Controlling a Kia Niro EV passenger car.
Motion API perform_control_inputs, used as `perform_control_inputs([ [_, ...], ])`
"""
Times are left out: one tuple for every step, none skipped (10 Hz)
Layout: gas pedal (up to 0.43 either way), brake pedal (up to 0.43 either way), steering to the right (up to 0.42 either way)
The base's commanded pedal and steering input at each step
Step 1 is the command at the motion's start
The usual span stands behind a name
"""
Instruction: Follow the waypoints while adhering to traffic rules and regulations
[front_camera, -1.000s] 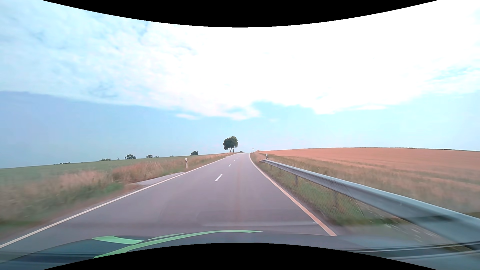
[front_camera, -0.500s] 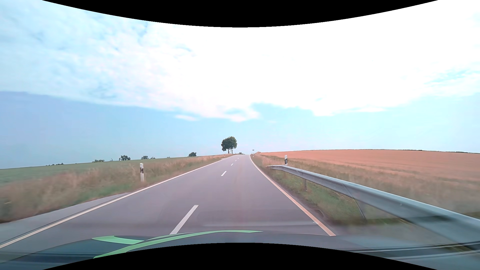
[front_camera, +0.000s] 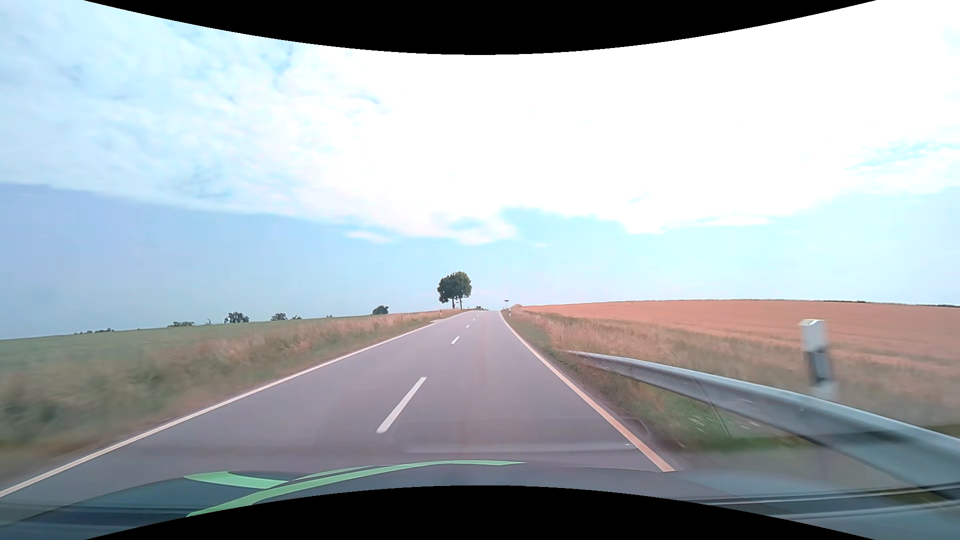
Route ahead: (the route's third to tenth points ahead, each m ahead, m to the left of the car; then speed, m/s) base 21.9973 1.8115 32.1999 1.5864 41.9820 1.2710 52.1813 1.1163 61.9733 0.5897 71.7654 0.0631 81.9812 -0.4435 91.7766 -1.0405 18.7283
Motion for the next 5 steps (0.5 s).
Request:
perform_control_inputs([
  [0.189, 0.000, 0.003],
  [0.189, 0.000, 0.003],
  [0.189, 0.000, 0.004],
  [0.189, 0.000, 0.004],
  [0.189, 0.000, 0.004],
])
